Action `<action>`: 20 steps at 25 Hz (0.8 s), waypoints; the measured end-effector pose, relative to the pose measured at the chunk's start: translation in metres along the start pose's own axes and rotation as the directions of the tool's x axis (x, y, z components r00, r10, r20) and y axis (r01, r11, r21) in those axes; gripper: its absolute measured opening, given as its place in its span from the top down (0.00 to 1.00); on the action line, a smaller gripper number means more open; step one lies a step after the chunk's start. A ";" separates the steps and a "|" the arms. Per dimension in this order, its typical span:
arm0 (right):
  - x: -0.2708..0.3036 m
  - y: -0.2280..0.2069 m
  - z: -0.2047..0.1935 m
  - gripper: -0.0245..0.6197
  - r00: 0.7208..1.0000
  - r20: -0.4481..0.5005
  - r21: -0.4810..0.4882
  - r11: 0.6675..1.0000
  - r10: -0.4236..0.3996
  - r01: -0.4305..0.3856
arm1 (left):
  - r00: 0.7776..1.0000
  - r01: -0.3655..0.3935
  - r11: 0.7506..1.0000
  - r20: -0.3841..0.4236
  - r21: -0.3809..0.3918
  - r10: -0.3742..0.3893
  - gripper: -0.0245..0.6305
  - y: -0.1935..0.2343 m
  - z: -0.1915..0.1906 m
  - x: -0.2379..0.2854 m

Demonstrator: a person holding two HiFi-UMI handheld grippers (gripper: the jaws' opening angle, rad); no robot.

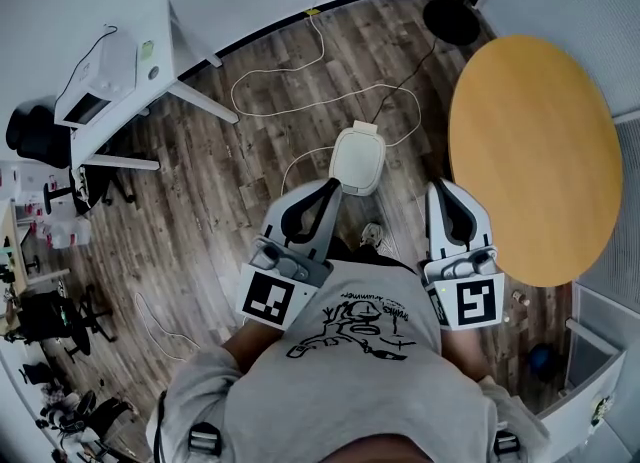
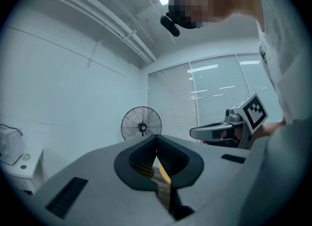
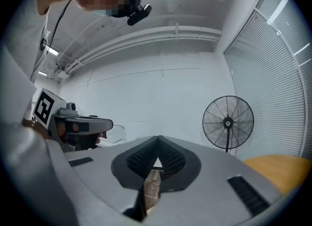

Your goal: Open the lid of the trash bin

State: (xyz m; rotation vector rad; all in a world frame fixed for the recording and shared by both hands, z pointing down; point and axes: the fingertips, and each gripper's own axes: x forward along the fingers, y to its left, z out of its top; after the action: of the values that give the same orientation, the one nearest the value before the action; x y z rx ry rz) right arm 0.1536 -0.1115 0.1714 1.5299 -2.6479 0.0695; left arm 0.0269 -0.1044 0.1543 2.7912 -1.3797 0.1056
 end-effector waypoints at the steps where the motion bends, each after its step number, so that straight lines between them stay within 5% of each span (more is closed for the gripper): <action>1: 0.001 -0.003 0.000 0.95 1.000 0.000 -0.001 1.000 -0.001 0.001 | 1.000 -0.002 1.000 -0.001 -0.002 0.002 0.94 0.001 -0.001 0.003; 20: 0.062 0.018 0.029 0.95 0.998 0.034 -0.043 0.998 -0.047 0.048 | 0.999 0.037 0.998 0.013 0.044 -0.037 0.94 0.070 0.013 0.007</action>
State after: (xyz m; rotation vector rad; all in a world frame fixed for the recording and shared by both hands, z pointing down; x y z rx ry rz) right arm 0.1063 -0.1583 0.1483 1.5936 -2.6181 -0.0167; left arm -0.0233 -0.1535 0.1413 2.8570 -1.3442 0.1167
